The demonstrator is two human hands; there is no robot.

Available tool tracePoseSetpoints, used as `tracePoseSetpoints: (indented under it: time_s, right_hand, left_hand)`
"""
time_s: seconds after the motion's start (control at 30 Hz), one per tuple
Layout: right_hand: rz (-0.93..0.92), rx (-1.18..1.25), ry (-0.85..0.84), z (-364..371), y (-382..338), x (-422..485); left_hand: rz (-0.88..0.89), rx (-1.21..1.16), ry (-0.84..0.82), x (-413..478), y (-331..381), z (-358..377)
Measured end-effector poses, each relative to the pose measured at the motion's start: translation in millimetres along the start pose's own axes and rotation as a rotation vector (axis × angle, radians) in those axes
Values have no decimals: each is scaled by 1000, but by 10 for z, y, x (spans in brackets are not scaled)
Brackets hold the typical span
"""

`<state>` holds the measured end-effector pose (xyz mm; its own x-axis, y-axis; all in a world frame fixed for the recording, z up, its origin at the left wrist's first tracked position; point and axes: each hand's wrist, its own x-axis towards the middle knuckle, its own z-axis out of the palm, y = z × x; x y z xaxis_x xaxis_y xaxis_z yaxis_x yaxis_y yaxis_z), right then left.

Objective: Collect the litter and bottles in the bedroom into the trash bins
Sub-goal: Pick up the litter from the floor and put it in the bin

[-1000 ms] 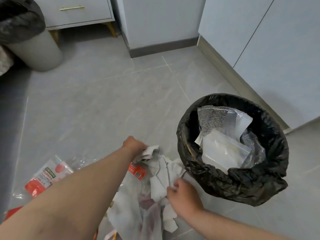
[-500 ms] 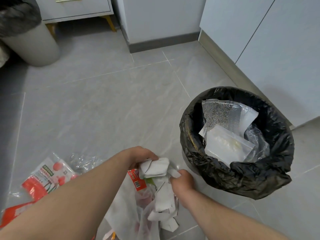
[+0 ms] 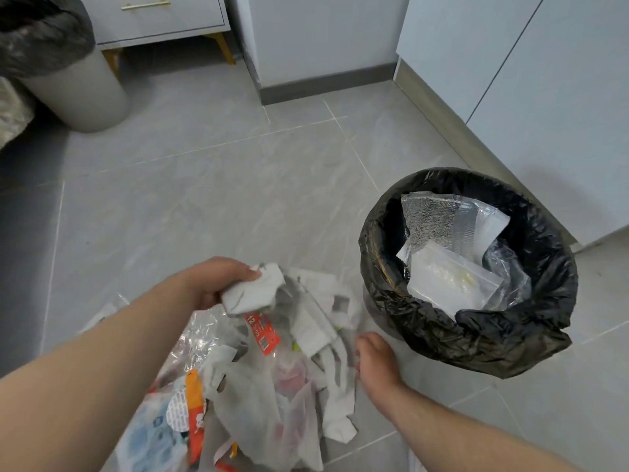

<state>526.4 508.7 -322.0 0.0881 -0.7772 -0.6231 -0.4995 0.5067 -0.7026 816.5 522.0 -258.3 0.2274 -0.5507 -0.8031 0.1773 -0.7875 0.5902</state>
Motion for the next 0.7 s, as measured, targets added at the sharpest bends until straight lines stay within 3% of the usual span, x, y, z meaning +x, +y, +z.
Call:
tracePoseSetpoints:
  time_s: [0.1,0.23,0.3,0.4,0.57,0.7]
  right_hand:
    - [-43,-203,-6,82,130,-123]
    - [-172,-912,-139,168,279,-391]
    - [-223,-1109,-208,209,368,-460]
    - [-217,-1176,-278,232,430,-474]
    - [-212,-979,-318,244,261,-484]
    - [-356,-1109,-377,117,-304,-563]
  left_hand:
    - [-10,-285,-18,-173,45,-263]
    - [55,-607,54,-321,14,-488]
    - [80,-687,67,-375,-14,-525]
    - [100,-756,79,-434,-44,-596]
    - [130,-778,116,-625,5,-738]
    - [228,-793,92,-955,315,-709]
